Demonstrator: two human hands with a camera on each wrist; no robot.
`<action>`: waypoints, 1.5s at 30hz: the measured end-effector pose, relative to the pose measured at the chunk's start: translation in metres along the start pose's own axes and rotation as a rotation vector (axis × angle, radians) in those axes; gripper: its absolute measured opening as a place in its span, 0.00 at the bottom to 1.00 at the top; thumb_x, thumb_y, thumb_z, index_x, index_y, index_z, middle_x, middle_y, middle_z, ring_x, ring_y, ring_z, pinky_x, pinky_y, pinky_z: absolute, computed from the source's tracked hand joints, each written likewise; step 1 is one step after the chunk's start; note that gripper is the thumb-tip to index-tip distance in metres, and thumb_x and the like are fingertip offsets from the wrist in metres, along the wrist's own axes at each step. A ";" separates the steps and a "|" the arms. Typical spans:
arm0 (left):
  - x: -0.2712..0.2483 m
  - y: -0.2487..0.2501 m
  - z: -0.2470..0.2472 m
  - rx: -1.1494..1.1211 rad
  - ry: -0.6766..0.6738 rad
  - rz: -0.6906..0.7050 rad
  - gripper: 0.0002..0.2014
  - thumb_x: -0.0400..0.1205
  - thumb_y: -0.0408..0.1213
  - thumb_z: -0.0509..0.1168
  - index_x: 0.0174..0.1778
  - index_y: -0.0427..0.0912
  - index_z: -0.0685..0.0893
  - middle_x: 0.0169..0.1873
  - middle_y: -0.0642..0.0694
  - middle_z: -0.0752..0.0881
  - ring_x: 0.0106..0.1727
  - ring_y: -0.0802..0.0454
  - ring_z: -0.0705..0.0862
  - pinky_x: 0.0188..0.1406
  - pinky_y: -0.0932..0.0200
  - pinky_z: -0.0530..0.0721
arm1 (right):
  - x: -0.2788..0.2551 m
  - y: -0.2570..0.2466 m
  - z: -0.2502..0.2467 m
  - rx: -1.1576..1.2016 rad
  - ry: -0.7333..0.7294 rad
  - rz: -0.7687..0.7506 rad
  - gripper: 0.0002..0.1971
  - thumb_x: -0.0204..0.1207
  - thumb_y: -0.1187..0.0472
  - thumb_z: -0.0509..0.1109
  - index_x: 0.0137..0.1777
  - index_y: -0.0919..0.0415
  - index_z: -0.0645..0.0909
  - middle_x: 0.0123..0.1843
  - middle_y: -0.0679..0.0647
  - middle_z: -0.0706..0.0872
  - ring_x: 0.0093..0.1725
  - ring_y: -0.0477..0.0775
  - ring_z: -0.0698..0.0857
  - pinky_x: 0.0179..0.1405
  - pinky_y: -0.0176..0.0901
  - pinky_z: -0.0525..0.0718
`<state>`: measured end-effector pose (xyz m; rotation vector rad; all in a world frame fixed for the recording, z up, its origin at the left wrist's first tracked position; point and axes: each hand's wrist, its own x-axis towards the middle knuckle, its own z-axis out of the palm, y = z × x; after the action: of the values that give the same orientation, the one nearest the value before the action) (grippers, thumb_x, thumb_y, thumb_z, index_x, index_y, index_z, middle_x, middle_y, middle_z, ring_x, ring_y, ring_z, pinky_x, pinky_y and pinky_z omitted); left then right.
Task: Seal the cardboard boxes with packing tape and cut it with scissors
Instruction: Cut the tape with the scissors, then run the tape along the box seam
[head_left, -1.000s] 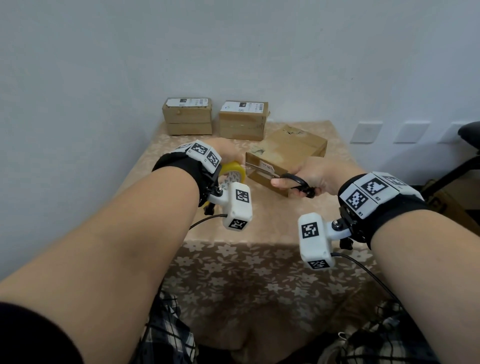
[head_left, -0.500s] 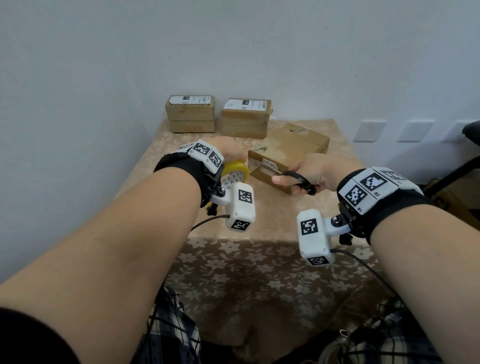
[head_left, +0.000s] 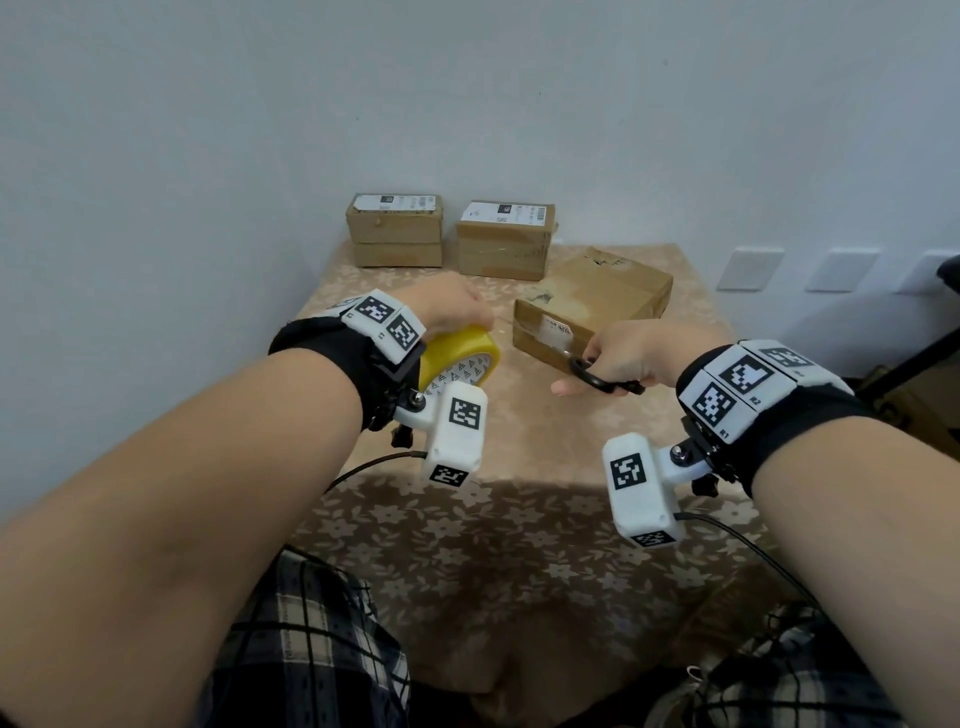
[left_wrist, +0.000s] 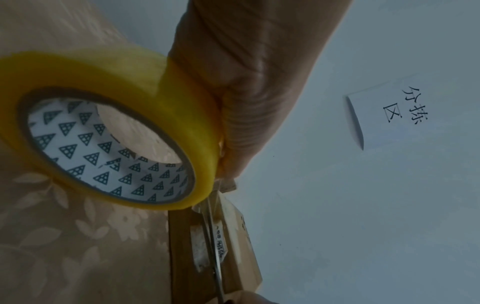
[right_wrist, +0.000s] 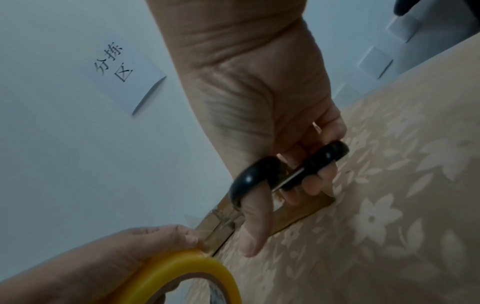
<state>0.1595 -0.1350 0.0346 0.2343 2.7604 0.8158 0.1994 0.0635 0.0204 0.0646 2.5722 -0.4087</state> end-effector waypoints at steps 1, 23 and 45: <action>-0.001 -0.003 -0.002 -0.024 0.015 0.015 0.06 0.79 0.39 0.68 0.43 0.41 0.86 0.39 0.46 0.84 0.43 0.47 0.81 0.42 0.56 0.81 | -0.001 -0.003 0.001 0.000 -0.002 -0.002 0.27 0.66 0.34 0.74 0.38 0.61 0.77 0.28 0.53 0.77 0.29 0.54 0.73 0.29 0.39 0.69; 0.001 -0.037 0.005 -0.187 0.392 0.209 0.03 0.80 0.31 0.63 0.42 0.41 0.80 0.39 0.54 0.80 0.41 0.59 0.78 0.40 0.68 0.73 | 0.008 -0.007 0.027 -0.144 0.086 -0.044 0.19 0.79 0.50 0.65 0.42 0.67 0.85 0.33 0.56 0.80 0.32 0.56 0.76 0.30 0.40 0.72; 0.031 -0.058 0.007 -0.159 0.721 0.321 0.03 0.82 0.34 0.60 0.43 0.43 0.79 0.44 0.50 0.80 0.47 0.55 0.77 0.46 0.61 0.76 | 0.092 -0.057 0.015 -0.249 0.463 -0.087 0.29 0.87 0.45 0.40 0.86 0.54 0.42 0.86 0.61 0.41 0.85 0.63 0.44 0.82 0.63 0.44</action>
<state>0.1271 -0.1724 -0.0091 0.4318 3.3344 1.4325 0.1208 0.0019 -0.0230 -0.0481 3.0712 -0.1068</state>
